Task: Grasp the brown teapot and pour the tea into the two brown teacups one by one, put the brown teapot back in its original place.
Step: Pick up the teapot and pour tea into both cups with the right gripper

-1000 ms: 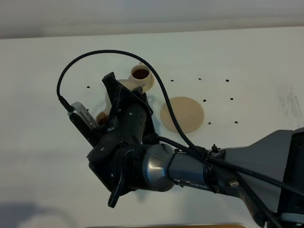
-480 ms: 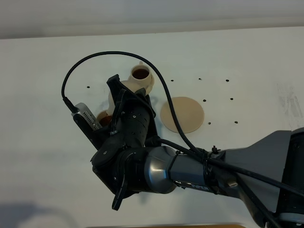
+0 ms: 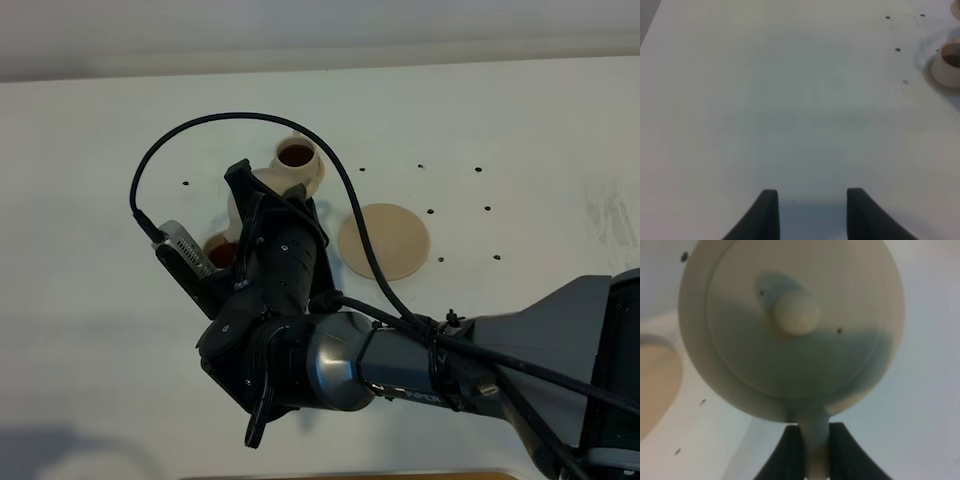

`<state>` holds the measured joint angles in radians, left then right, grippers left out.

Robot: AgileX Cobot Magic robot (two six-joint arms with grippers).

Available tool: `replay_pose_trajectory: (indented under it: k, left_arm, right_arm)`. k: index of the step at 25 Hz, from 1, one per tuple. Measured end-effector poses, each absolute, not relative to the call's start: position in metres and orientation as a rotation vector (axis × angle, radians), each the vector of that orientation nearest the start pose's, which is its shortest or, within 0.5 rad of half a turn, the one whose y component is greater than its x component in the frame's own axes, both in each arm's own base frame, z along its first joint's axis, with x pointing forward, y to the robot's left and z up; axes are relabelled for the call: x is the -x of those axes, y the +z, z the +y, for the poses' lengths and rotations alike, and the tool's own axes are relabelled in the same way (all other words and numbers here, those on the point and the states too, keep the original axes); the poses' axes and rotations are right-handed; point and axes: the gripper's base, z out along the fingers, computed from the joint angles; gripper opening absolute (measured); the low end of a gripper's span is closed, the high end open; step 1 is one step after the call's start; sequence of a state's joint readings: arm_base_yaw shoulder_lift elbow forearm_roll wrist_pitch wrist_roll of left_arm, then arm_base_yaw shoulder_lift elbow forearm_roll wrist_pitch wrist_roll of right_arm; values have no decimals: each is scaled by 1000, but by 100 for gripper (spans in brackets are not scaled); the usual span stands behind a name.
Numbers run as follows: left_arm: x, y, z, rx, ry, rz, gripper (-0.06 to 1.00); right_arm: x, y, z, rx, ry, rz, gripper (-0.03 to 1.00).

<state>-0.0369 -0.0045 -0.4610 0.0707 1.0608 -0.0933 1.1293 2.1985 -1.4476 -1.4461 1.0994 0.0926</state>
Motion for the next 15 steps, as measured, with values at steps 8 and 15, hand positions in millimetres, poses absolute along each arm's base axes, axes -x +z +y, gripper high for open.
replay_pose_trajectory:
  k: [8,15]
  left_arm:
    - [1,267,6,60,6,2076,31]
    - [1,267,6,60,6,2076,31]
  right_arm:
    - [-259,160,361,1826,-1350,1237,12]
    - [-260,160,362,1821,-1341,1234,12]
